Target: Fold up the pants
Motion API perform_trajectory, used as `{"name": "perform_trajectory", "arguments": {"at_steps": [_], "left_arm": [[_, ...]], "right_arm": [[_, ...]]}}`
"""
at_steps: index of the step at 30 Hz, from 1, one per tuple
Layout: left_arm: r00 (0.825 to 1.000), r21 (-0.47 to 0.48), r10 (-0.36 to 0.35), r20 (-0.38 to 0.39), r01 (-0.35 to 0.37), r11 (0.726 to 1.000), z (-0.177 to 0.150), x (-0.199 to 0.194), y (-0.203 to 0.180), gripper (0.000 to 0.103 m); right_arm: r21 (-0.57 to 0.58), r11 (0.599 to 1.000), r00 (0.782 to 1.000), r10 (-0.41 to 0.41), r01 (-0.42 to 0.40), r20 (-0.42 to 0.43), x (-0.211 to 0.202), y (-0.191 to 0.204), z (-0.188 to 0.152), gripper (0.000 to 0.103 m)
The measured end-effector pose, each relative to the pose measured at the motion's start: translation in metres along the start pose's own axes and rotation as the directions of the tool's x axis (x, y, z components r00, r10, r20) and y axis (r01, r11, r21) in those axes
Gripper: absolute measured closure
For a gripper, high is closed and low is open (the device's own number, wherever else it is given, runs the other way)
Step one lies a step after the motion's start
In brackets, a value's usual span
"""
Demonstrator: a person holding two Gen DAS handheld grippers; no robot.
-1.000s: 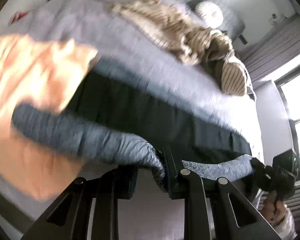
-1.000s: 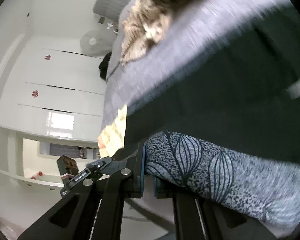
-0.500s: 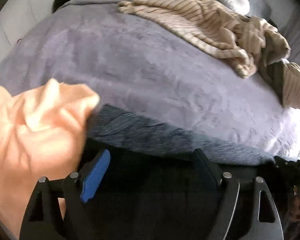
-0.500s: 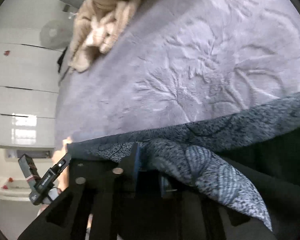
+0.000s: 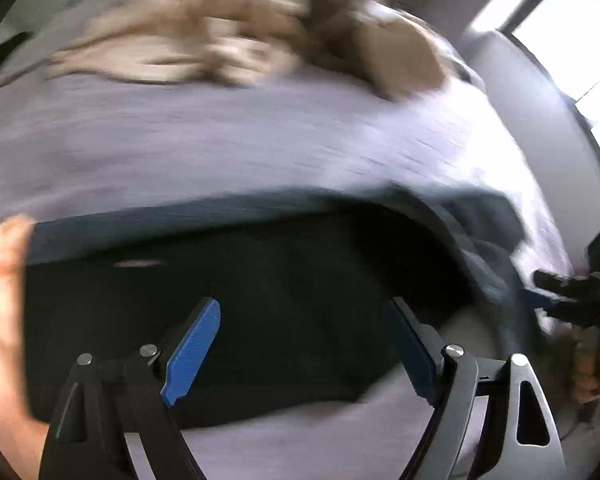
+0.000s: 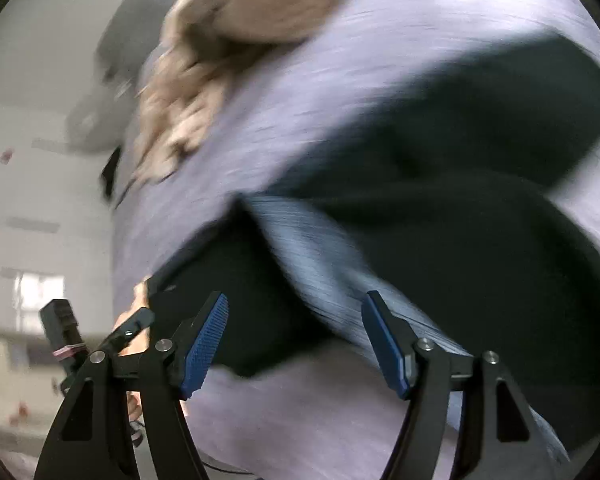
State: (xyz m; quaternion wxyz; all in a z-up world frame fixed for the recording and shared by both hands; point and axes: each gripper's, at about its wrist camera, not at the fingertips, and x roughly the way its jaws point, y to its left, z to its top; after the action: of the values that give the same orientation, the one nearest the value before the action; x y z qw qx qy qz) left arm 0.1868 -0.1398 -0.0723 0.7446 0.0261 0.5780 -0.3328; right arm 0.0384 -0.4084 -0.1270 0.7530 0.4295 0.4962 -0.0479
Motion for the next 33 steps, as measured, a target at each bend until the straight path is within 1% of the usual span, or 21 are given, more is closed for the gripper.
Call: {"name": "perform_trajectory", "arguments": {"at_steps": [2,4,7,9,10,13,15,17,18,19,20,21,23,25,27,28,29,30,31,32,33], "left_arm": [[0.993,0.016,-0.104,-0.063,0.105,0.994,0.002,0.024,-0.043,0.018],[0.979,0.027,-0.170,-0.112,0.174,0.984,0.000,0.045,-0.081,0.018],[0.971,0.060,-0.178,-0.162,0.190,0.980,-0.005,0.073,-0.132,0.018],[0.962,0.039,-0.191,-0.196,0.203,0.978,-0.008,0.091,-0.152,0.018],[0.956,0.028,-0.197,-0.216,0.208,0.978,-0.009,0.100,-0.161,0.018],[0.948,0.020,-0.182,-0.260,0.193,0.981,-0.014,0.120,-0.174,0.018],[0.944,0.018,-0.182,-0.277,0.194,0.981,-0.017,0.130,-0.179,0.018],[0.938,0.015,-0.190,-0.289,0.203,0.979,-0.023,0.133,-0.181,0.018],[0.936,0.012,-0.193,-0.296,0.205,0.979,-0.023,0.134,-0.180,0.020],[0.931,0.011,-0.199,-0.306,0.213,0.977,-0.024,0.137,-0.181,0.039],[0.919,0.011,-0.214,-0.331,0.230,0.973,-0.025,0.139,-0.182,0.063],[0.910,0.013,-0.220,-0.351,0.239,0.971,-0.025,0.143,-0.187,0.068],[0.917,0.043,-0.210,-0.338,0.238,0.970,-0.021,0.133,-0.195,0.068],[0.929,0.071,-0.211,-0.303,0.242,0.968,-0.011,0.118,-0.203,0.068],[0.944,0.081,-0.208,-0.257,0.236,0.968,0.004,0.107,-0.208,0.068],[0.953,0.083,-0.201,-0.229,0.225,0.971,0.013,0.103,-0.210,0.068],[0.960,0.086,-0.191,-0.203,0.212,0.973,0.024,0.101,-0.213,0.067],[0.968,0.089,-0.177,-0.180,0.195,0.977,0.036,0.099,-0.215,0.066],[0.974,0.093,-0.161,-0.162,0.177,0.980,0.045,0.098,-0.216,0.044],[0.984,0.097,-0.132,-0.121,0.144,0.985,0.057,0.096,-0.217,0.026],[0.988,0.100,-0.130,-0.081,0.138,0.985,0.066,0.092,-0.216,0.026]], "right_arm": [[0.070,0.997,0.998,-0.047,0.044,0.029,-0.031,-0.039,-0.015,0.030],[0.126,0.988,0.995,-0.093,0.086,0.047,-0.059,-0.076,-0.030,0.030],[0.190,0.976,0.992,-0.117,0.107,0.044,-0.092,-0.128,-0.055,0.030],[0.222,0.968,0.992,-0.122,0.119,0.000,-0.099,-0.159,-0.071,0.030],[0.239,0.965,0.994,-0.108,0.111,-0.025,-0.101,-0.176,-0.078,0.030],[0.270,0.961,0.997,-0.043,0.060,-0.069,-0.091,-0.204,-0.091,0.030],[0.301,0.953,0.996,0.059,-0.035,-0.071,-0.080,-0.218,-0.093,0.032],[0.314,0.944,0.989,0.129,-0.099,-0.076,-0.068,-0.224,-0.094,0.033],[0.326,0.937,0.984,0.158,-0.124,-0.081,-0.061,-0.228,-0.094,0.043],[0.343,0.930,0.981,0.172,-0.133,-0.086,-0.052,-0.228,-0.097,0.056],[0.376,0.915,0.976,0.195,-0.146,-0.094,-0.046,-0.231,-0.098,0.086],[0.417,0.885,0.962,0.261,-0.209,-0.072,-0.048,-0.236,-0.099,0.086],[0.427,0.864,0.951,0.307,-0.267,-0.028,-0.061,-0.231,-0.096,0.087],[0.412,0.847,0.931,0.364,-0.336,0.011,-0.078,-0.222,-0.083,0.087],[0.404,0.818,0.905,0.420,-0.410,0.069,-0.096,-0.215,-0.060,0.087],[0.397,0.798,0.886,0.451,-0.454,0.107,-0.105,-0.212,-0.042,0.087],[0.393,0.786,0.875,0.467,-0.478,0.129,-0.110,-0.211,-0.029,0.087],[0.389,0.767,0.857,0.489,-0.511,0.162,-0.116,-0.210,-0.007,0.087],[0.386,0.752,0.843,0.505,-0.535,0.185,-0.119,-0.210,0.011,0.087],[0.382,0.740,0.831,0.517,-0.554,0.204,-0.122,-0.210,0.029,0.087],[0.380,0.731,0.823,0.524,-0.566,0.219,-0.123,-0.211,0.046,0.087]]}}
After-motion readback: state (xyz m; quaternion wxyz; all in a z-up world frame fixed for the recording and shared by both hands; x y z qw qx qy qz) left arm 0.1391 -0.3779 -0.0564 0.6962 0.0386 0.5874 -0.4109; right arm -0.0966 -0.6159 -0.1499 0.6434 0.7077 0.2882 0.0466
